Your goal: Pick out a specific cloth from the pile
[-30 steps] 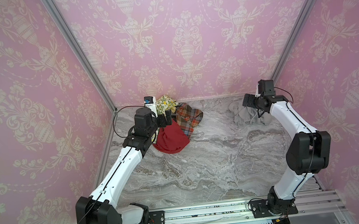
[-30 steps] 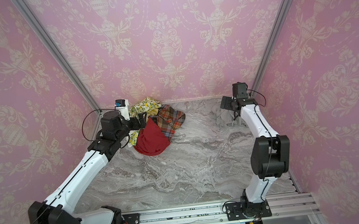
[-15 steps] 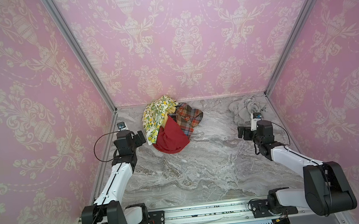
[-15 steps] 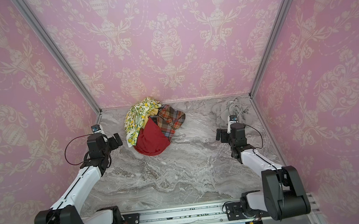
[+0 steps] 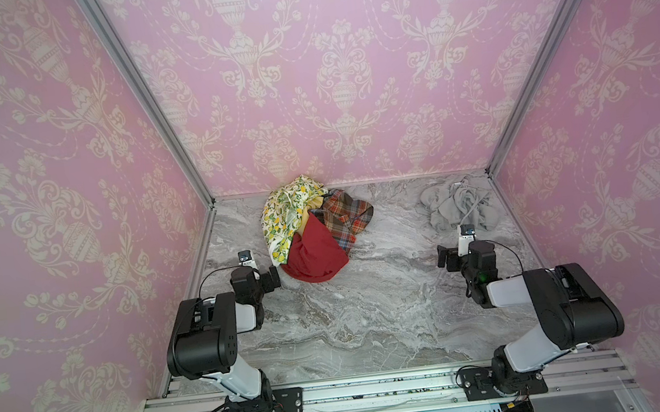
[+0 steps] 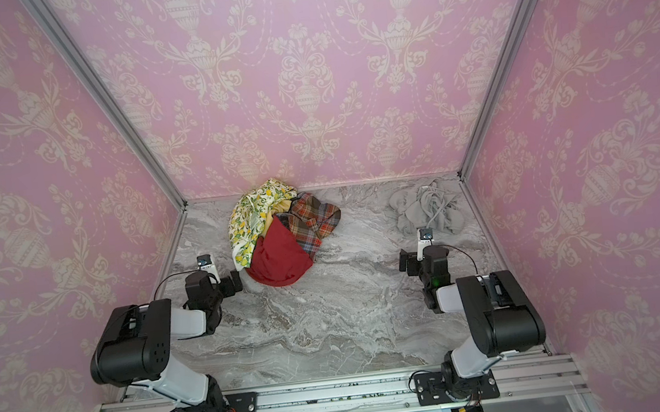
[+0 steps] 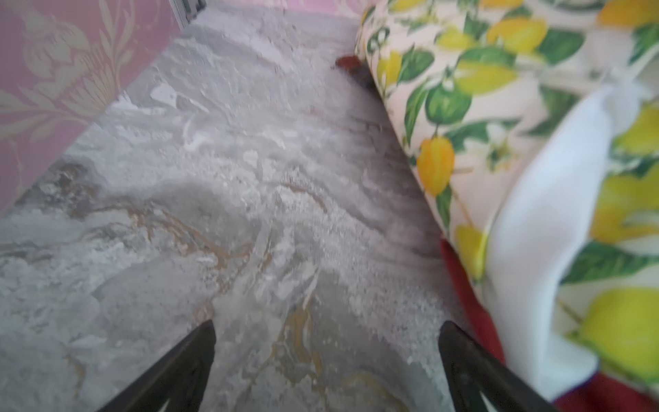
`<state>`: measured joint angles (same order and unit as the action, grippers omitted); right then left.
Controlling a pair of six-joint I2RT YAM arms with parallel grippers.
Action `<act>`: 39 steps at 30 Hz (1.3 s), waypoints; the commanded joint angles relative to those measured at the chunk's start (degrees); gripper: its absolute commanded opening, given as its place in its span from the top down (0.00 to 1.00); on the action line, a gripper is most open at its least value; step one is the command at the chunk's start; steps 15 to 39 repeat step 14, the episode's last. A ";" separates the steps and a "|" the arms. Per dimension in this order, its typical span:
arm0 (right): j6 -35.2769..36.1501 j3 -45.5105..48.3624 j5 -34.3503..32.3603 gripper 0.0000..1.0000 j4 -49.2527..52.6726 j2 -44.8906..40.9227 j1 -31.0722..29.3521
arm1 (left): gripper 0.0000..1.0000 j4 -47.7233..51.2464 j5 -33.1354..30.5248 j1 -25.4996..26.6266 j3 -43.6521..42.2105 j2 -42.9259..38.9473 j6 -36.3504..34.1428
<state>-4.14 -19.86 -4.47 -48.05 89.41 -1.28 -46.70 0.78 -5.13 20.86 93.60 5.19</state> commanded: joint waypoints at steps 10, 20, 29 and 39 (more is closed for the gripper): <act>0.98 -0.88 2.00 0.00 -6.72 -0.68 0.55 | 0.01 -10.77 -2.41 2.23 -0.30 -0.02 -3.25; 0.97 -0.45 1.74 0.00 -7.40 -0.81 0.58 | 0.01 -11.06 -2.45 2.23 -0.39 0.09 -3.26; 0.97 -0.45 1.74 0.00 -7.40 -0.81 0.58 | 0.01 -11.06 -2.45 2.23 -0.39 0.09 -3.26; 0.97 -0.45 1.74 0.00 -7.40 -0.81 0.58 | 0.01 -11.06 -2.45 2.23 -0.39 0.09 -3.26</act>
